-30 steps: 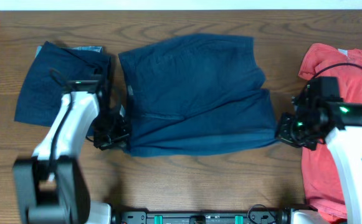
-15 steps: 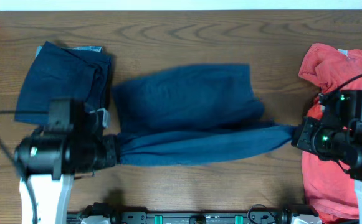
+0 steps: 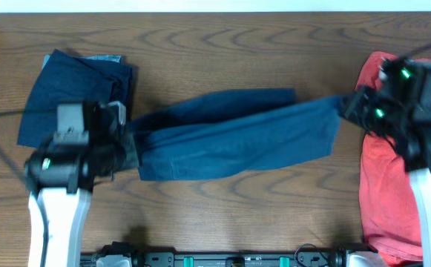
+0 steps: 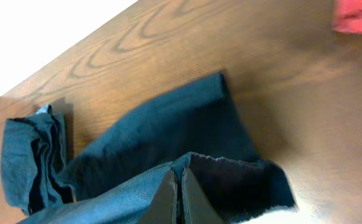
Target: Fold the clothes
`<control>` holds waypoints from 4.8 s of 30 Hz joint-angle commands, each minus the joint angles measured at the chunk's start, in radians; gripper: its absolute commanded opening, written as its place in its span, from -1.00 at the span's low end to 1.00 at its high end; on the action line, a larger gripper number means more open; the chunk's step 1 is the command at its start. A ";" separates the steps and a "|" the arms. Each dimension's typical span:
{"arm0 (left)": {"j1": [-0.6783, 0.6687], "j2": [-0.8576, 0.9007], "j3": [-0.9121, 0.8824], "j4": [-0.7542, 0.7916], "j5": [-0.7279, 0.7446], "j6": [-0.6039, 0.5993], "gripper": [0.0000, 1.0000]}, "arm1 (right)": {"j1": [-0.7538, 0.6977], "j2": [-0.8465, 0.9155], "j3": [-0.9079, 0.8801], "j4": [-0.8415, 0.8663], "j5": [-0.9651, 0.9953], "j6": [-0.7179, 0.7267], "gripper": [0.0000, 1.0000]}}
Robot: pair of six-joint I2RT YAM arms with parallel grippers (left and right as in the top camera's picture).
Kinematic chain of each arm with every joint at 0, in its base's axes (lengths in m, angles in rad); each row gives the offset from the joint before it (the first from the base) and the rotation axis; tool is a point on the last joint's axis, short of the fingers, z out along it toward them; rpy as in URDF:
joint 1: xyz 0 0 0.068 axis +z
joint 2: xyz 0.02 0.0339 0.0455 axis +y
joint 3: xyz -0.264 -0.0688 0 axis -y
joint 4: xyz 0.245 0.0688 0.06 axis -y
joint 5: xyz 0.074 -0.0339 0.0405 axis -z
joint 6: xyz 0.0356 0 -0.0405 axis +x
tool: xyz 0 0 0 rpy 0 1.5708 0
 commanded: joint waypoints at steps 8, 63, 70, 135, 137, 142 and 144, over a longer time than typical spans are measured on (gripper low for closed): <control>0.012 0.360 0.010 0.245 -0.254 -0.017 0.39 | 0.042 0.429 0.017 0.315 0.063 0.005 0.15; -0.024 0.407 -0.381 0.537 0.142 0.127 -0.69 | -0.021 0.216 -0.333 0.181 -0.180 -0.305 -0.83; -0.023 0.438 -0.422 0.649 0.044 0.110 -0.77 | 0.141 0.338 -0.413 0.302 -0.180 -0.304 -0.85; -0.060 0.664 -0.157 0.468 -0.126 -0.104 -0.87 | 0.227 0.595 -0.459 0.314 0.108 -0.127 -0.88; -0.060 0.620 -0.132 0.431 -0.088 -0.070 -0.83 | 0.226 0.567 -0.440 0.295 0.083 -0.194 -0.90; -0.063 0.457 -0.085 0.365 0.014 -0.018 -0.66 | 0.225 0.389 -0.366 0.267 0.078 -0.263 -0.88; -0.063 0.391 -0.086 0.365 0.078 -0.018 -0.57 | 0.226 0.313 -0.340 0.298 0.078 -0.263 -0.85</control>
